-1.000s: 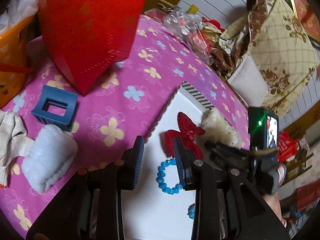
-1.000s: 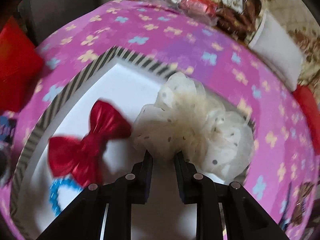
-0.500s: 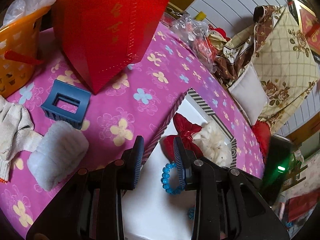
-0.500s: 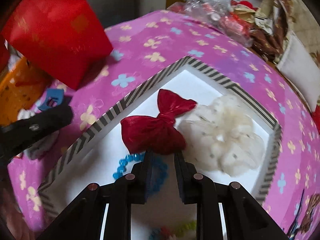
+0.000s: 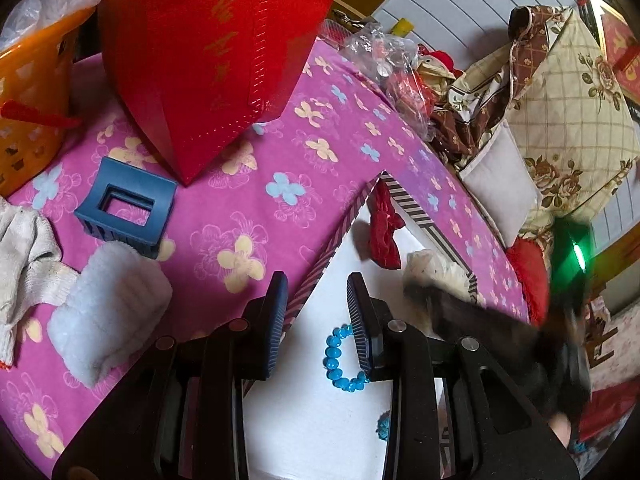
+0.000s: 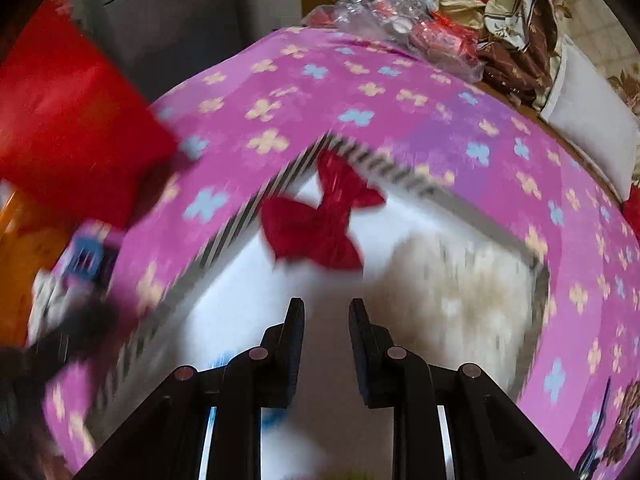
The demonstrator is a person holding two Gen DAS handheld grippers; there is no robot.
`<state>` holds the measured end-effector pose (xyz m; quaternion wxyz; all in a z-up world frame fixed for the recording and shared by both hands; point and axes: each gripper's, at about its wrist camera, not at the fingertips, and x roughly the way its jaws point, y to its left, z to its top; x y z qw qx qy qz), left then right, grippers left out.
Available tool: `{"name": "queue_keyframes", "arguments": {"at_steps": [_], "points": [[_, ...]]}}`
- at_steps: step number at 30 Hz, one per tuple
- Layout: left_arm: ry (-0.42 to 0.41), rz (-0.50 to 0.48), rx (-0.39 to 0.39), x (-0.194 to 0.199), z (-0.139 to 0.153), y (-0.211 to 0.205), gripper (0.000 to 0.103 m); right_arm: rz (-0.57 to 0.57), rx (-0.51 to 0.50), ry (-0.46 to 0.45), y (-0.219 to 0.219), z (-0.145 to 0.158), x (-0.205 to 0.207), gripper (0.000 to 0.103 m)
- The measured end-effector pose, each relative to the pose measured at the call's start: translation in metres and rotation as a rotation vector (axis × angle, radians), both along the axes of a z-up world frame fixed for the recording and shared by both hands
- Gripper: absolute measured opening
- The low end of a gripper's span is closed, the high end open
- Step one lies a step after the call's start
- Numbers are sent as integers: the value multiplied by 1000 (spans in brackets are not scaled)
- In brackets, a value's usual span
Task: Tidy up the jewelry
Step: 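Nudge the white scrunchie inside the box with the right tool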
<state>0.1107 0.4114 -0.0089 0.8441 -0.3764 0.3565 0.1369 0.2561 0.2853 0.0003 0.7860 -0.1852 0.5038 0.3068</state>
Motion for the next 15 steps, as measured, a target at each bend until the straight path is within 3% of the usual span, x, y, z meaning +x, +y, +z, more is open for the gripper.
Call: {"name": "queue_keyframes", "arguments": {"at_steps": [3,7,15], "points": [[-8,9,2,-2,2,1,28,51,-24,35,-12,-12,-30,21],[-3,13,10,-3,1,0,28,126,-90,-51,-6,-26,-58,21],[7,3,22,1,-2,-1,28,103,-172,-147,44,-35,-24,21]]}}
